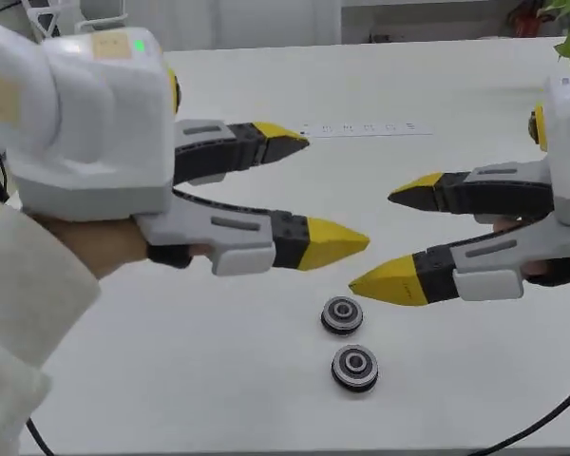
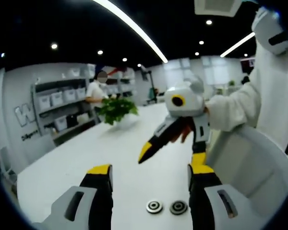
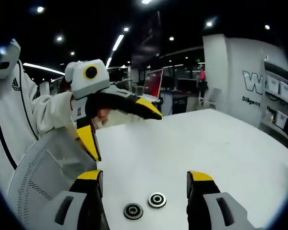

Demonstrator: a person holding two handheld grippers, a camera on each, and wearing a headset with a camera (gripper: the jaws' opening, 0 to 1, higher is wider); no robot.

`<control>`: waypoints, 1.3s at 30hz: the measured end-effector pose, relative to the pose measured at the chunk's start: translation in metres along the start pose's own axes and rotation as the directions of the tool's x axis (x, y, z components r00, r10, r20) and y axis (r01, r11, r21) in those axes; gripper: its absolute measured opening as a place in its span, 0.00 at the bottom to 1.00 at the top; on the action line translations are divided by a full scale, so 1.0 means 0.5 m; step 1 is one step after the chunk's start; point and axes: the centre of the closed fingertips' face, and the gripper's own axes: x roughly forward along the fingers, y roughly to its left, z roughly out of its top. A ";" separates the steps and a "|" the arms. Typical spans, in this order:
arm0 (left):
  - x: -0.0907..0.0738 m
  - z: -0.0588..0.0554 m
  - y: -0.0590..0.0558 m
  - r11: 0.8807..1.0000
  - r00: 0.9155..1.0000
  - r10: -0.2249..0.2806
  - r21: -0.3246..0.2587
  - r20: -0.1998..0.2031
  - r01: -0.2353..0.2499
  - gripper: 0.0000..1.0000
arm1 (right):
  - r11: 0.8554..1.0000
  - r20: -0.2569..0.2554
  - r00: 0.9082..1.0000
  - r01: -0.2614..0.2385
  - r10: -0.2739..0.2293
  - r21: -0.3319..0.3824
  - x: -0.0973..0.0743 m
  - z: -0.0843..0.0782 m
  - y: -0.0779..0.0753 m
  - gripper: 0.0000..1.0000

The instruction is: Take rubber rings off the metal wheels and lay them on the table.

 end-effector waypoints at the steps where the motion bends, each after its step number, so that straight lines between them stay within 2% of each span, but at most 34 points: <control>1: 0.004 -0.009 -0.004 1.000 1.000 -0.004 -0.001 0.001 0.004 0.62 | 1.000 0.000 1.000 -0.003 0.003 0.003 0.003 -0.007 0.000 0.69; 2: 0.009 -0.017 -0.007 1.000 1.000 -0.012 -0.010 0.004 0.012 0.59 | 1.000 -0.003 1.000 -0.008 0.008 0.007 0.005 -0.014 0.001 0.68; 4: 0.018 -0.035 -0.026 0.996 0.998 -0.054 -0.073 0.014 0.055 0.55 | 1.000 -0.027 0.999 -0.023 0.023 0.014 0.011 -0.037 0.005 0.65; 5: 0.022 -0.046 -0.034 0.992 0.997 -0.072 -0.103 0.015 0.073 0.53 | 0.999 -0.061 0.998 -0.028 0.029 0.022 0.014 -0.055 0.006 0.63; 7: 0.028 -0.066 -0.034 0.991 0.998 -0.065 -0.119 -0.005 0.064 0.50 | 0.999 -0.079 0.996 -0.038 0.041 0.032 0.018 -0.072 0.010 0.59; 9: 0.034 -0.088 -0.037 0.993 0.998 -0.053 -0.111 -0.028 0.050 0.50 | 0.998 -0.107 0.992 -0.056 0.060 0.040 0.024 -0.096 0.020 0.56; 10: 0.036 -0.100 -0.041 0.992 0.997 -0.062 -0.110 -0.038 0.057 0.50 | 0.996 -0.151 0.985 -0.075 0.081 0.040 0.024 -0.117 0.029 0.55; 12: 0.039 -0.115 -0.049 0.989 0.995 -0.080 -0.127 -0.057 0.072 0.49 | 0.996 -0.193 0.978 -0.082 0.085 0.021 0.029 -0.138 0.034 0.54; 13: 0.042 -0.123 -0.052 0.988 0.994 -0.089 -0.135 -0.063 0.079 0.48 | 0.996 -0.225 0.970 -0.092 0.095 0.021 0.032 -0.154 0.039 0.54; 18: 0.056 -0.158 -0.066 0.982 0.989 -0.104 -0.169 -0.102 0.086 0.47 | 0.992 -0.287 0.950 -0.120 0.122 0.024 0.045 -0.199 0.053 0.49; 21: 0.063 -0.179 -0.085 0.980 0.982 -0.133 -0.164 -0.133 0.111 0.45 | 0.995 -0.340 0.935 -0.102 0.101 0.015 0.051 -0.229 0.046 0.47; 22: 0.063 -0.182 -0.087 0.980 0.981 -0.139 -0.162 -0.138 0.116 0.45 | 0.995 -0.343 0.934 -0.102 0.102 0.019 0.051 -0.232 0.045 0.46; 23: 0.066 -0.190 -0.096 0.979 0.975 -0.158 -0.154 -0.156 0.134 0.45 | 0.994 -0.351 0.930 -0.103 0.108 0.034 0.053 -0.239 0.047 0.45; 26: 0.075 -0.206 -0.100 0.976 0.972 -0.162 -0.173 -0.170 0.132 0.45 | 0.991 -0.339 0.931 -0.116 0.133 0.070 0.060 -0.242 0.057 0.44; 29: 0.081 -0.227 -0.112 0.973 0.962 -0.184 -0.177 -0.203 0.149 0.43 | 0.990 -0.362 0.921 -0.123 0.140 0.070 0.067 -0.255 0.065 0.38; 30: 0.081 -0.241 -0.117 0.975 0.952 -0.193 -0.153 -0.240 0.159 0.41 | 0.989 -0.370 0.918 -0.126 0.145 0.074 0.067 -0.258 0.069 0.36; 33: 0.089 -0.253 -0.120 0.977 0.948 -0.191 -0.145 -0.254 0.158 0.38 | 0.991 -0.392 0.910 -0.125 0.137 0.055 0.068 -0.266 0.069 0.32; 34: 0.093 -0.260 -0.117 0.977 0.947 -0.180 -0.156 -0.267 0.142 0.37 | 0.991 -0.399 0.908 -0.122 0.131 0.049 0.069 -0.268 0.067 0.32; 37: 0.099 -0.268 -0.119 0.976 0.945 -0.180 -0.171 -0.272 0.136 0.36 | 0.993 -0.396 0.911 -0.108 0.116 0.042 0.069 -0.266 0.061 0.30; 39: 0.100 -0.274 -0.128 0.975 0.939 -0.195 -0.159 -0.284 0.154 0.33 | 0.994 -0.396 0.912 -0.098 0.106 0.041 0.069 -0.265 0.056 0.29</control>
